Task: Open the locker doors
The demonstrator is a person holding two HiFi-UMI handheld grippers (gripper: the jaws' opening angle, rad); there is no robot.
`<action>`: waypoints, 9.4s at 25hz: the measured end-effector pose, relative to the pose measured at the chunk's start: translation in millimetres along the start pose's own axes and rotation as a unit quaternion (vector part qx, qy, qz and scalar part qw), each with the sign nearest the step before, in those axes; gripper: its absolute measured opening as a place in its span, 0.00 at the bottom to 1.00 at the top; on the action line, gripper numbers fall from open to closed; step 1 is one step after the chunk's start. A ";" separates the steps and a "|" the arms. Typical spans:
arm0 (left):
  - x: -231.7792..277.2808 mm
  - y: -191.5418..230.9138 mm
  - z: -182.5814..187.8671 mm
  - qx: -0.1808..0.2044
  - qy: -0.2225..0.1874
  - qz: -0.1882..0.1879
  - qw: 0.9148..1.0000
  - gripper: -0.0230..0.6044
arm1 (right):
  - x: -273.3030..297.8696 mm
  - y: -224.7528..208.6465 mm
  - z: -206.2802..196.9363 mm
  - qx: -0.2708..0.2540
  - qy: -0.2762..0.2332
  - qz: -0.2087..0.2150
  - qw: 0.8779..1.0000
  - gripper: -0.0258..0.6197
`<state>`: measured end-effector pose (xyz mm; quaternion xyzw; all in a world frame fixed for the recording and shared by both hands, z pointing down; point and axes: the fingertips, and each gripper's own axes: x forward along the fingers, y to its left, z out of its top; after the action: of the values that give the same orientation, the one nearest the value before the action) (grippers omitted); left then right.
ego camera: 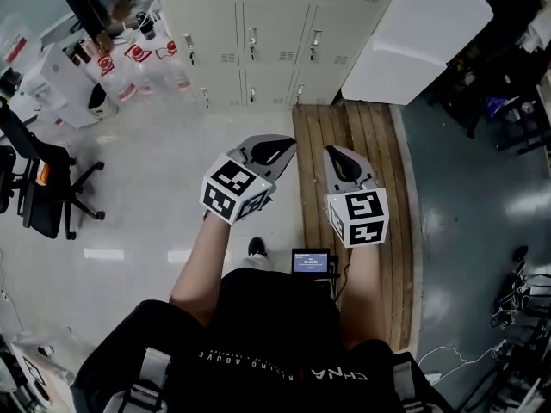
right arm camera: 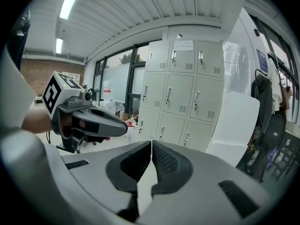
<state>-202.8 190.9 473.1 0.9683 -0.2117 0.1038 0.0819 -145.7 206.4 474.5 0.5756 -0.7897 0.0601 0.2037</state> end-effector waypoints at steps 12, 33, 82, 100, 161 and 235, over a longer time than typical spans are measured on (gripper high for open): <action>55.9 66.5 8.8 -0.016 0.008 0.006 1.000 0.07 | 84.7 -42.4 11.1 0.024 -0.012 0.029 0.999 0.09; 232.2 160.1 93.8 0.015 0.015 0.047 0.999 0.07 | 194.9 -241.0 67.3 0.093 -0.069 0.057 0.992 0.09; 471.2 392.2 205.4 0.022 -0.020 0.110 0.993 0.07 | 429.2 -450.6 159.5 0.040 -0.028 0.085 0.995 0.09; 479.9 419.2 234.4 -0.024 0.024 0.233 0.972 0.08 | 433.0 -463.0 202.7 0.051 -0.001 0.155 0.987 0.09; 528.6 469.0 237.1 0.635 0.321 0.173 0.681 0.13 | 471.1 -475.1 222.9 0.028 -0.006 0.132 0.991 0.09; 463.4 423.0 217.0 -0.019 0.035 0.097 0.995 0.22 | 455.9 -439.1 269.7 0.048 -0.074 0.177 0.980 0.16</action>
<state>64.5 -414.6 421.4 0.9375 -0.3033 0.1407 0.0968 80.1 -430.7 346.0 0.4386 -0.8882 0.0900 0.1032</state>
